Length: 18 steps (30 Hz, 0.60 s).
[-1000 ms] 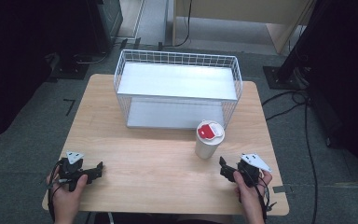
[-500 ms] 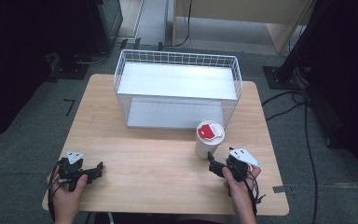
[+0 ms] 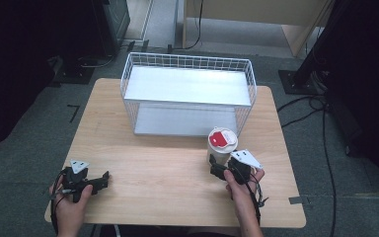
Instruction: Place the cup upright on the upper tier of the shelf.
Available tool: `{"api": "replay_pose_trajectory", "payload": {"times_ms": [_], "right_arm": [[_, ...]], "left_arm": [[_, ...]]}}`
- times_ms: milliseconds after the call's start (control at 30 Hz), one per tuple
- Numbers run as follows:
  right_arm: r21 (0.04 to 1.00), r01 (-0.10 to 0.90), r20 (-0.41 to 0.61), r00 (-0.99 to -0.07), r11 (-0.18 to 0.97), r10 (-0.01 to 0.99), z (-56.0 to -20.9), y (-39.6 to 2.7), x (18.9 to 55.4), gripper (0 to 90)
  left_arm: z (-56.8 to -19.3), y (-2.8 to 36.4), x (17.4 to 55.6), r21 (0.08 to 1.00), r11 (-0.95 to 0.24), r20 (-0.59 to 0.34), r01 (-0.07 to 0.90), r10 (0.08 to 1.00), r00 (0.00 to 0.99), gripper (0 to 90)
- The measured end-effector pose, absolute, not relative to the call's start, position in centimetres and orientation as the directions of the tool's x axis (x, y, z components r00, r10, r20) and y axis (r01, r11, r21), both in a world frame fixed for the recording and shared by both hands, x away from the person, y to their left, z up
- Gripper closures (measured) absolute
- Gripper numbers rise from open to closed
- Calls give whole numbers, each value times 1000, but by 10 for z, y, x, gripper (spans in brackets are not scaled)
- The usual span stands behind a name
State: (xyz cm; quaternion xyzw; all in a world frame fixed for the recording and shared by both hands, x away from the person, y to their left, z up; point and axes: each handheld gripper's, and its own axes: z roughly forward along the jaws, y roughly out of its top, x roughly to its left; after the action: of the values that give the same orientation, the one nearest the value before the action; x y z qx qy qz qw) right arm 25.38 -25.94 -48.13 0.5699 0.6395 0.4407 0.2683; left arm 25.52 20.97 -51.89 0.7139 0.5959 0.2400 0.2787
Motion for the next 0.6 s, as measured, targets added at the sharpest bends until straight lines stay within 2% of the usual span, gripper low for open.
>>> {"api": "replay_pose_trajectory", "payload": {"times_ms": [600], "right_arm": [[891, 451, 156, -202, -49, 967, -486, -252, 272, 73]], "left_arm": [[-519, 209, 255, 684, -136, 11, 716, 984, 176, 0]]}}
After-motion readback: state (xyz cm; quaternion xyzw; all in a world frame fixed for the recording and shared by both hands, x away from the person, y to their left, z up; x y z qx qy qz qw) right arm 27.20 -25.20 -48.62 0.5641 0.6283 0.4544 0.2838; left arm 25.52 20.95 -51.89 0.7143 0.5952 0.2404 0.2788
